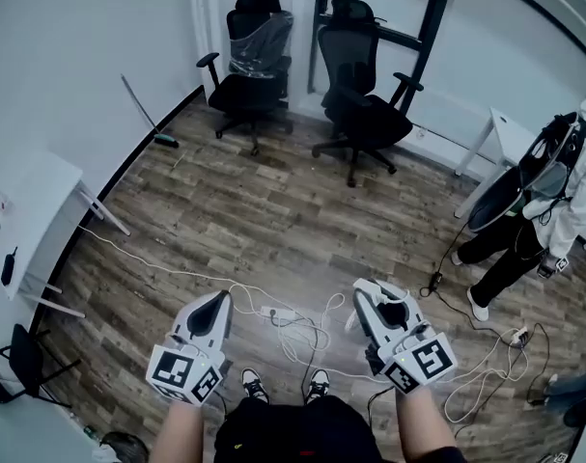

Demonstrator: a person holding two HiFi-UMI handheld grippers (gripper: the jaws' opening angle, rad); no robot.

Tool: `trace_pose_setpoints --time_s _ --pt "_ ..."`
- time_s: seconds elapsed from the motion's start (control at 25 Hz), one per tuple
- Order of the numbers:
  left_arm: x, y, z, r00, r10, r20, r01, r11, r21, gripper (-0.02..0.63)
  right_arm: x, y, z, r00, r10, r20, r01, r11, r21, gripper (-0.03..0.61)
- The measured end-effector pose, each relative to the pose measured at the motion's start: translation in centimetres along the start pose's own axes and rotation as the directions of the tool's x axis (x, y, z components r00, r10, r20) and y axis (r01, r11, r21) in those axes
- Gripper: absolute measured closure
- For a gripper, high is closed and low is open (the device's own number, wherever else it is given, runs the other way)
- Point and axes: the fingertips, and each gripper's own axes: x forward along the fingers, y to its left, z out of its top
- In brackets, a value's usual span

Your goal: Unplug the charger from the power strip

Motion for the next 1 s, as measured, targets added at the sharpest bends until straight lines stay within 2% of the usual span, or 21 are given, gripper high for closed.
trace_pose_setpoints --time_s 0.16,0.48,0.76,1.0 --pt "-1.1 -0.5 3.0 0.999 -0.013 0.042 0.011 0.999 0.032 0.595 0.2 1.0 2.9 0.999 0.002 0.032 0.000 0.998 -0.056 0.472" --pt "-2.4 -0.7 4.4 0.996 -0.029 0.085 0.026 0.999 0.036 0.595 -0.4 2.9 5.8 0.996 -0.005 0.084 0.014 0.994 -0.110 0.472" --pt "-3.2 -0.3 4.7 0.994 -0.038 0.103 0.034 0.998 0.043 0.595 -0.4 3.6 6.1 0.996 -0.021 0.081 0.032 0.990 -0.136 0.472" --pt "-3.6 -0.3 5.2 0.993 -0.051 0.108 0.046 0.998 0.052 0.595 0.1 4.7 6.4 0.996 0.009 0.084 0.004 0.989 -0.147 0.472"
